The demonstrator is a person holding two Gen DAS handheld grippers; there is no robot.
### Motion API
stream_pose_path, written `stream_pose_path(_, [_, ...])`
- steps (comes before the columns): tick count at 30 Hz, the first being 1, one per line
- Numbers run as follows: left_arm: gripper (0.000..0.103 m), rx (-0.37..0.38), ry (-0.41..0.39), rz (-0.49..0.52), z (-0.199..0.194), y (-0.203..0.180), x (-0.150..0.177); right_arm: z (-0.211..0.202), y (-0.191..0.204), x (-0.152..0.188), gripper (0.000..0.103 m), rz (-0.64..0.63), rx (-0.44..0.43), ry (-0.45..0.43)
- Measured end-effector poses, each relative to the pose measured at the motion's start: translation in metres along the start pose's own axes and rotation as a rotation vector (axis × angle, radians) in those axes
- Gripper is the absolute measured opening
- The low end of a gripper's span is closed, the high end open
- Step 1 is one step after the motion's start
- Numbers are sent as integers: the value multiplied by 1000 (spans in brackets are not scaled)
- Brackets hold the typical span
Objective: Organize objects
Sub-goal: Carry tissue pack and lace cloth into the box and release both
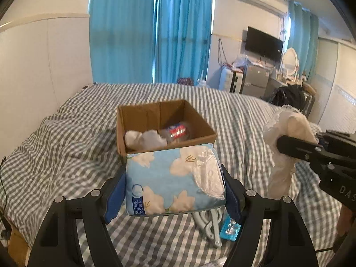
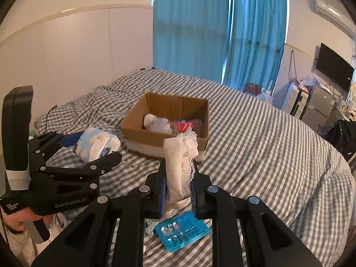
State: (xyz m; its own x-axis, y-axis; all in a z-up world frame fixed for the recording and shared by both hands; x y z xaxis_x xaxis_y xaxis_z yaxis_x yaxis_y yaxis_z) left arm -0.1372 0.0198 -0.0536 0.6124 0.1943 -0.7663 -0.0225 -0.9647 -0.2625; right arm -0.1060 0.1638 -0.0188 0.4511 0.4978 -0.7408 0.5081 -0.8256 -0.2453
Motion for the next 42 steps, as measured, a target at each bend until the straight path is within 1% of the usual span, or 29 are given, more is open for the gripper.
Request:
stream_pose_path(7, [77,13,-35,1,11,-2,-36,6,-15,-27,17,12,-1,-32])
stream_pose_path(10, [77,22,-42,-9,21,-1,-55,12,-26,-45,17,30,-8,-52])
stream_pose_path(16, [77,29,-52,-22,54,0,-98,31,-44,-91,17,28,-10,-91])
stream_pose_path(22, [77,5,-38,-2,95,2,-118,70,-52,-129,17,13,-37,-105])
stream_pose_path(27, [77,-7,-5,10,134,7,-118,124,-56,-139,17,-2,-59,-60])
stream_pose_path(34, [77,-36,80,21,186,21,-98,187,-60,-127,17,18,-84,-5])
stream_pose_path(37, [77,-55,127,26,201,25,-85,212,-63,-116,17,27,-97,23])
stream_pose_path(39, [77,-62,141,36,207,25,-81,228,-63,-111,17,29,-105,44])
stream_pose_path(42, [77,-53,169,39,213,24,-72,241,-61,-103,17,35,-117,58])
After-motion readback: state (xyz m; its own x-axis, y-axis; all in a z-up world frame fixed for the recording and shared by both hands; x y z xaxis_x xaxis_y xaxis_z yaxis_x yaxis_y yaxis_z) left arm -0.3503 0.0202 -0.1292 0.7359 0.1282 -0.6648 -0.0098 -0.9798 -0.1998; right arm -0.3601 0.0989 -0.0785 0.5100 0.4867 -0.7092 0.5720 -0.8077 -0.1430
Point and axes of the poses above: each gripper's, at about its wrist camera, not at the fingertips, and z roughly the way its jaws point, y to its left, x to its underside, the point moved 10 cm from there along z, roughly the way its jaws point, and after that the axes turned 15 degrees about -z, right-handed, at the moved point
